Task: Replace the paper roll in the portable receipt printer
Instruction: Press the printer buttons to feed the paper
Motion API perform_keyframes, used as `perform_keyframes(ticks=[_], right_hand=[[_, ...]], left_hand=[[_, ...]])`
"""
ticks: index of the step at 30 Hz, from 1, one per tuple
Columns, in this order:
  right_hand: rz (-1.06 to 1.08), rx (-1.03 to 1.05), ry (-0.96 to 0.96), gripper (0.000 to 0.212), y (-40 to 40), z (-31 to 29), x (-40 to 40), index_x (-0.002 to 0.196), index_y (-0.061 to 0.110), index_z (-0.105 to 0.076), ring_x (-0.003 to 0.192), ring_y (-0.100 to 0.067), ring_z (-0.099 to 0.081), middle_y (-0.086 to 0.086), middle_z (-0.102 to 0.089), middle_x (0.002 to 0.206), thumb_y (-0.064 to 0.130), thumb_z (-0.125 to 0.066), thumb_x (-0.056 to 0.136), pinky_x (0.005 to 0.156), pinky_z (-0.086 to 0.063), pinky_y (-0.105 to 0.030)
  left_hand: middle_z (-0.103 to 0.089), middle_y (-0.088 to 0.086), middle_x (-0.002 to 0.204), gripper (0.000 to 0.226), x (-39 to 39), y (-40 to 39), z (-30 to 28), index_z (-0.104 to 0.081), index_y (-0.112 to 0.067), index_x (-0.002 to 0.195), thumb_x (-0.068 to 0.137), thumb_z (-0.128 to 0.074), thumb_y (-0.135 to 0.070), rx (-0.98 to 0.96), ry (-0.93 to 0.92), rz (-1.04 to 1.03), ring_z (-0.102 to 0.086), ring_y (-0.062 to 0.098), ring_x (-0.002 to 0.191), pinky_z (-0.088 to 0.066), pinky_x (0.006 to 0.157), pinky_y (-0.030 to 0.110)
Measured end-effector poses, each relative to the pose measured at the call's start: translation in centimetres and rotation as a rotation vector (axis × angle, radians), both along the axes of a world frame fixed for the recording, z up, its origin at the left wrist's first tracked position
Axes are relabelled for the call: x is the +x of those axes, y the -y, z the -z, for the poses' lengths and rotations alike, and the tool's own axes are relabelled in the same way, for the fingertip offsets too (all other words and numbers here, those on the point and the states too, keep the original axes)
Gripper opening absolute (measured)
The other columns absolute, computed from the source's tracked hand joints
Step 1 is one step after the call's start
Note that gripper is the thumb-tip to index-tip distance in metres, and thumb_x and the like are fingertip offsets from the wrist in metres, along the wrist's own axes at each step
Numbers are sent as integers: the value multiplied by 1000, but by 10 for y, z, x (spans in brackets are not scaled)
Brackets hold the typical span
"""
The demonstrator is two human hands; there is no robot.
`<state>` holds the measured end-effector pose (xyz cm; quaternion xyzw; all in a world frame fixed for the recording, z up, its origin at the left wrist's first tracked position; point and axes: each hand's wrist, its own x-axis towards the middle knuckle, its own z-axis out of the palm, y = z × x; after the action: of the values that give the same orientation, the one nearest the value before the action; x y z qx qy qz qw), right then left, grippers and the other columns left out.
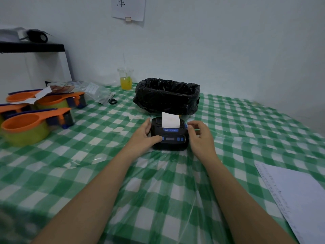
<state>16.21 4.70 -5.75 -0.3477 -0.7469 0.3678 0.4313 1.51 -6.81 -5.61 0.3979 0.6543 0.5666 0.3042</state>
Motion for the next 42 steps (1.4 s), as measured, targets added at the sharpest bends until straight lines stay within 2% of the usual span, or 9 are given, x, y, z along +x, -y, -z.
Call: perform_keyframes(ticks=[6, 20, 27, 32, 42], right_hand=[[-5, -1, 5, 10, 0, 1, 1, 97, 25, -55, 88, -9, -54, 0, -59, 106, 24, -45, 95, 66, -41, -16], [-12, -8, -4, 10, 2, 0, 1, 97, 25, -55, 89, -9, -53, 0, -59, 106, 23, -45, 95, 66, -41, -16], [-9, -6, -1, 10, 1, -1, 2, 97, 24, -55, 85, -3, -51, 1, -58, 106, 23, -45, 95, 63, -38, -13], [-12, -15, -7, 10, 3, -2, 2, 96, 25, -55, 83, -1, -51, 2, -59, 104, 22, -45, 95, 62, -38, -13], [-21, -29, -8, 10, 3, -2, 3, 96, 24, -55, 84, -3, -52, 0, -59, 105, 23, -45, 96, 62, -39, -14]], left_hand=[[-24, -1, 156, 89, 1, 0, -1, -8, -20, 149, 82, -64, -8, 4, 2, -1, -31, 14, 140, -33, 110, 32], [-24, 0, 156, 89, 2, 1, -1, -7, -20, 149, 82, -65, -9, 1, 10, 0, -30, 15, 141, -31, 113, 38], [-24, 0, 156, 89, 2, 2, -2, -8, -22, 149, 82, -65, -9, 5, 19, 8, -29, 14, 141, -31, 112, 35], [-26, 1, 155, 89, 0, 2, -1, -11, -24, 149, 81, -66, -8, 10, 47, 18, -31, 14, 140, -30, 115, 41], [-24, 3, 156, 89, -1, 2, -1, -12, -24, 149, 81, -65, -5, 25, 79, 36, -28, 15, 141, -29, 115, 43]])
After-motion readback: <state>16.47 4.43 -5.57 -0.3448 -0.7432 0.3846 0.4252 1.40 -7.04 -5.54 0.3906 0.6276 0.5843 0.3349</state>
